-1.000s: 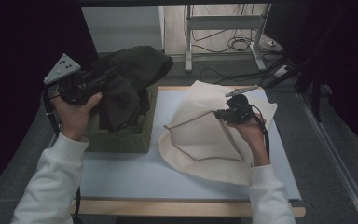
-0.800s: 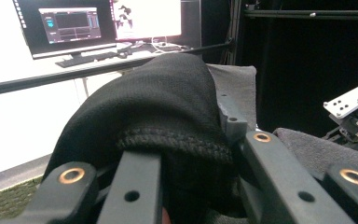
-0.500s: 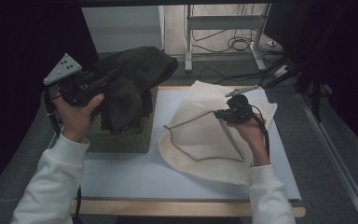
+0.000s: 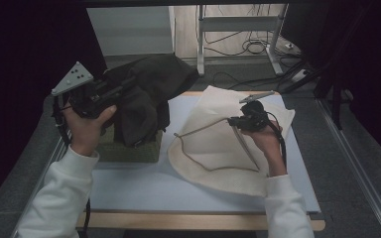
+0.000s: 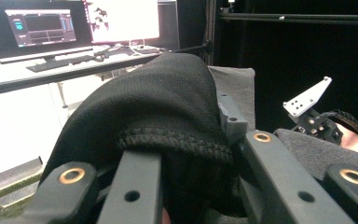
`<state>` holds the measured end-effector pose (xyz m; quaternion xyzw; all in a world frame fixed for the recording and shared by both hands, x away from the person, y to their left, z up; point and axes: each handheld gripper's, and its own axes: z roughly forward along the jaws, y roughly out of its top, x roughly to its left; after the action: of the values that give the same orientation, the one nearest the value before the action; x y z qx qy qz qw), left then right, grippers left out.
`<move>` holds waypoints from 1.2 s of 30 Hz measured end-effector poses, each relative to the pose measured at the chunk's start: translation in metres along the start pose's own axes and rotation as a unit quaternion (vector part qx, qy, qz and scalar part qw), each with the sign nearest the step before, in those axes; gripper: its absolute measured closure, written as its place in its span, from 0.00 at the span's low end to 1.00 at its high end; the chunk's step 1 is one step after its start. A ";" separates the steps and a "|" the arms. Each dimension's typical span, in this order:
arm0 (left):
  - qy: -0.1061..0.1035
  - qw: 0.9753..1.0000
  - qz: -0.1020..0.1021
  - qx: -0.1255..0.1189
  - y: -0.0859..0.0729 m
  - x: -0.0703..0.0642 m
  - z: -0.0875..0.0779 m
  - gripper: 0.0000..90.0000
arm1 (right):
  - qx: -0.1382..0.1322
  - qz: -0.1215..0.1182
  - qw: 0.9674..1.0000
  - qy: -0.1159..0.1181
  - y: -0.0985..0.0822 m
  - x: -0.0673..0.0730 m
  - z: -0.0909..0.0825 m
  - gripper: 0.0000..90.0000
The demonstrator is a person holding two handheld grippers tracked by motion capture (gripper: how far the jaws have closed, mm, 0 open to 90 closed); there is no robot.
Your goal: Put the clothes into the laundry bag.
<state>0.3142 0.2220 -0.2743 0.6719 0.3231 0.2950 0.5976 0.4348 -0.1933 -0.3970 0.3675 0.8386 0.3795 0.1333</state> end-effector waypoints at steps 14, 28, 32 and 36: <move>-0.014 1.000 0.005 -0.002 0.002 -0.010 0.001 0.83 | 0.004 0.002 1.000 -0.002 -0.001 -0.001 0.002 0.96; -0.040 0.999 0.006 -0.010 0.003 -0.021 0.000 0.83 | 0.006 0.001 1.000 -0.002 -0.001 -0.001 0.005 0.96; -0.049 0.999 0.007 -0.009 0.003 -0.025 0.000 0.83 | 0.005 0.003 1.000 -0.002 -0.001 -0.002 0.005 0.96; -0.060 0.998 0.002 -0.012 0.005 -0.029 0.000 0.83 | 0.005 0.004 1.000 -0.001 -0.002 -0.002 0.006 0.96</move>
<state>0.2970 0.1986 -0.2698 0.6820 0.2817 0.2593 0.6231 0.4383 -0.1924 -0.4020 0.3717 0.8389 0.3754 0.1311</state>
